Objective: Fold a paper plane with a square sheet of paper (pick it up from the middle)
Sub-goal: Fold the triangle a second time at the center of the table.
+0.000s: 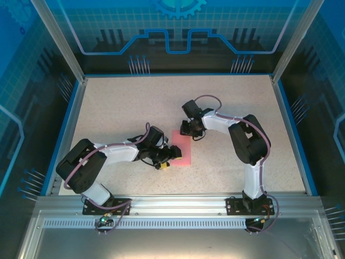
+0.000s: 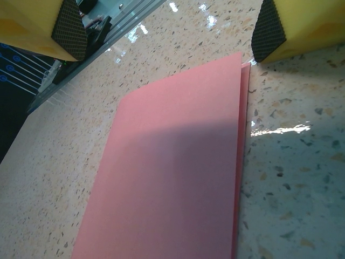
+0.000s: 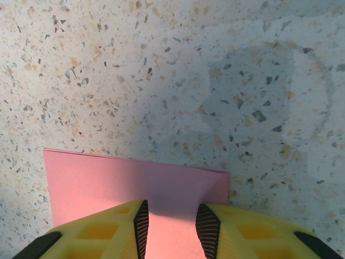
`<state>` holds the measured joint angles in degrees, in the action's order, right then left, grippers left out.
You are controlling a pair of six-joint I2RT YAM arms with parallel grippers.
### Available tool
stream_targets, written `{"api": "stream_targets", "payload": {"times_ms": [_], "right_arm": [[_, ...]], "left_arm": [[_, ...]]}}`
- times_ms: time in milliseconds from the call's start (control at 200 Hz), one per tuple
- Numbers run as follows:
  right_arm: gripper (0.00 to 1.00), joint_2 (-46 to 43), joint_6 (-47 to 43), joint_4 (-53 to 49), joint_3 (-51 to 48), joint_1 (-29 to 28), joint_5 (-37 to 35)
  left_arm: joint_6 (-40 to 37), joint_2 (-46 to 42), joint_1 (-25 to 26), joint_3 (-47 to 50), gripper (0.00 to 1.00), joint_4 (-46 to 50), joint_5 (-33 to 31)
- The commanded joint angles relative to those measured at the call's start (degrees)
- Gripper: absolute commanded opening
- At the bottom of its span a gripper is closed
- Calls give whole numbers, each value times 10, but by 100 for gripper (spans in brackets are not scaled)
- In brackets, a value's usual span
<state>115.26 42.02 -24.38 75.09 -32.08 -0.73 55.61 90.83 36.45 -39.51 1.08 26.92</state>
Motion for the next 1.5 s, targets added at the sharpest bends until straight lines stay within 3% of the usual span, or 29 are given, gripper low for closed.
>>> {"api": "stream_targets", "payload": {"times_ms": [0, 325, 495, 785, 910, 1090, 1255, 1495], "right_arm": [[36, 55, 7, -6, -37, 7, 4], [36, 62, 9, 2, -42, 7, 10], [36, 64, 8, 3, -43, 7, 12], [36, 65, 6, 5, -44, 7, 13], [36, 65, 7, 6, -45, 8, 14], [36, 63, 5, 6, -46, 7, 17], [36, 59, 4, 6, -48, 7, 17], [36, 50, 4, 10, -50, 7, 30]], "left_arm": [[1, 15, 8, -16, 84, -18, 15], [31, 28, 8, 1, 74, -90, 33], [23, 10, 8, 0, 64, -73, 7], [14, -20, 8, 7, 61, -47, -34], [-1, -31, 7, 15, 61, -82, -22], [-91, -42, -2, 7, 62, -86, -21], [-104, -11, -25, -2, 61, -106, 4], [-79, 37, -26, -20, 46, -110, 30]]}}
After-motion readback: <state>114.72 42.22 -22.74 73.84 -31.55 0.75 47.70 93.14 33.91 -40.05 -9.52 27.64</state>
